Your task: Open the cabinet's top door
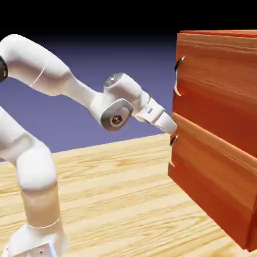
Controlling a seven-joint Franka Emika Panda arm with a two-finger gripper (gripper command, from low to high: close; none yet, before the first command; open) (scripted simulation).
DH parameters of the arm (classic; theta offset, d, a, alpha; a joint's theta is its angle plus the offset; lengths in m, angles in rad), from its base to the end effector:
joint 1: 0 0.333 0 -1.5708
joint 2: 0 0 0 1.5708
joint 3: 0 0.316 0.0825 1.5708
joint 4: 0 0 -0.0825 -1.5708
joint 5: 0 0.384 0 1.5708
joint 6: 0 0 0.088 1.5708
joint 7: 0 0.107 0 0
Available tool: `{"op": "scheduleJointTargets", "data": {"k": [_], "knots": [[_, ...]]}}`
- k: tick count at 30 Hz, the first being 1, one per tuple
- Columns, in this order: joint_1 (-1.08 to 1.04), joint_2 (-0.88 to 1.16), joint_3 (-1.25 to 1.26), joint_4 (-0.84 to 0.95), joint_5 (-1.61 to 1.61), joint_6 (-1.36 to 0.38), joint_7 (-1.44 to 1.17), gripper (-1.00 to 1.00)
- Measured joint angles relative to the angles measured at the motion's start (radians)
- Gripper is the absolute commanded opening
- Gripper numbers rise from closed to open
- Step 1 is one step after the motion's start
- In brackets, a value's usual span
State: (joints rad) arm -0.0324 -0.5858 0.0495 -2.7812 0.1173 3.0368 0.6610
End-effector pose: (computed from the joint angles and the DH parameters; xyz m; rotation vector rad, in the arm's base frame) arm 0.3920 -0.0015 0.4781 -2.4395 0.9618 -1.0912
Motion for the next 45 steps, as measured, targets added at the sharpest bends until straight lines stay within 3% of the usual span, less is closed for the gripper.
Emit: {"op": "scheduleJointTargets", "data": {"k": [45], "knots": [[-0.741, -0.263, 0.825, 0.480, 1.957, -0.003, -1.335, 0.00]]}}
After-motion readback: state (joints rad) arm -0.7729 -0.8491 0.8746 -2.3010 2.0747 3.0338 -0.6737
